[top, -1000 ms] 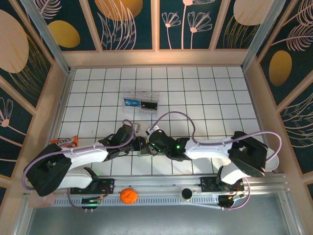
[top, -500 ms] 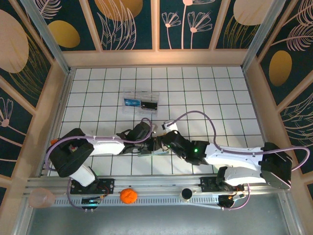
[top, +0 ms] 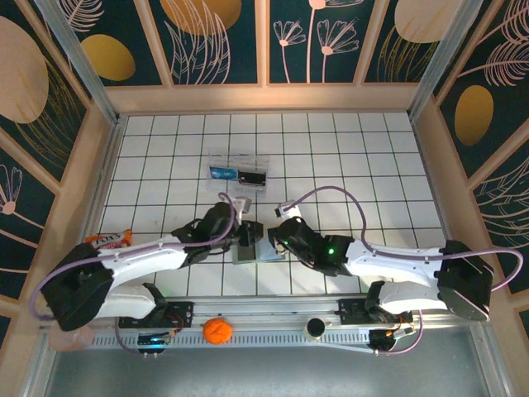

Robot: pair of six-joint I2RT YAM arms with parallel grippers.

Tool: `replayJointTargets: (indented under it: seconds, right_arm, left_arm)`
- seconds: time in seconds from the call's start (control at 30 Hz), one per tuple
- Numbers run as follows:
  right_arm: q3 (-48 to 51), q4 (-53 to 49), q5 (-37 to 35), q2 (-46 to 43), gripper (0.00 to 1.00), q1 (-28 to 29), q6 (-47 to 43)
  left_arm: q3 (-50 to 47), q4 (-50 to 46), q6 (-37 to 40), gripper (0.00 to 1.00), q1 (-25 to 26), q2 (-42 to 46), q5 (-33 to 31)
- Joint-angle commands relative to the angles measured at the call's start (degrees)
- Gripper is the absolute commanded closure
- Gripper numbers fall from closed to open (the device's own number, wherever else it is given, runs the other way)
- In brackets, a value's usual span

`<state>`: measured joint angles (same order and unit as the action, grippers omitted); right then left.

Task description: Take the credit cards out of the card holder

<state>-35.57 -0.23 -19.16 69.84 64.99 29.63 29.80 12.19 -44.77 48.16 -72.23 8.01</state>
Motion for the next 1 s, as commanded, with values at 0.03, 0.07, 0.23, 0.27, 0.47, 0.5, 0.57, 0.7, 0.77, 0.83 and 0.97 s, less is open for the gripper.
replayJointTargets:
  seconds: [0.03, 0.07, 0.23, 0.27, 0.47, 0.5, 0.57, 0.7, 0.77, 0.83, 0.97]
  right_arm:
    - [-1.3, 6.6, 18.7, 5.6, 0.86, -4.7, -1.6]
    - [-1.8, 7.2, 21.7, 7.2, 0.87, -4.9, -1.9]
    - [-2.8, 9.5, 29.8, 14.5, 0.88, -5.4, -1.5]
    - [-2.6, 9.8, 30.5, 15.6, 0.88, -5.4, -1.3]
    - [-2.1, 6.3, 28.2, 19.1, 0.9, -5.9, 1.1]
    - [-1.8, 5.4, 27.6, 19.3, 0.9, -6.1, 1.6]
    - [-1.7, 3.8, 25.5, 19.6, 0.91, -6.3, 2.6]
    - [-2.5, 0.7, 22.0, 19.2, 0.93, -6.3, 3.4]
    - [-3.1, 0.2, 21.7, 18.3, 0.93, -6.1, 2.9]
    - [-4.2, 0.3, 21.9, 16.6, 0.9, -5.7, 1.7]
    - [-6.7, 1.8, 26.3, 14.9, 0.81, -6.1, 0.4]
  left_arm:
    - [-5.8, -3.2, -0.4, 0.76, -4.3, 2.6, -2.4]
    - [-6.3, -3.3, 0.0, 0.76, -4.5, 2.7, -2.1]
    - [-7.5, -3.3, 1.6, 0.72, -4.6, 1.2, -1.2]
    - [-7.5, -3.4, 1.8, 0.72, -4.6, 0.9, -1.2]
    - [-8.3, -3.6, 2.6, 0.78, -4.7, -0.9, -2.1]
    - [-8.3, -3.8, 2.7, 0.79, -4.7, -1.3, -2.5]
    - [-8.3, -4.0, 2.9, 0.81, -4.7, -2.0, -2.8]
    - [-8.4, -4.7, 3.3, 0.83, -4.7, -2.6, -3.3]
    - [-8.4, -5.2, 3.4, 0.84, -4.7, -2.1, -3.2]
    - [-8.3, -5.7, 3.5, 0.83, -4.7, -0.9, -2.8]
    - [-8.1, -6.4, 3.7, 0.82, -4.7, 1.9, -2.9]
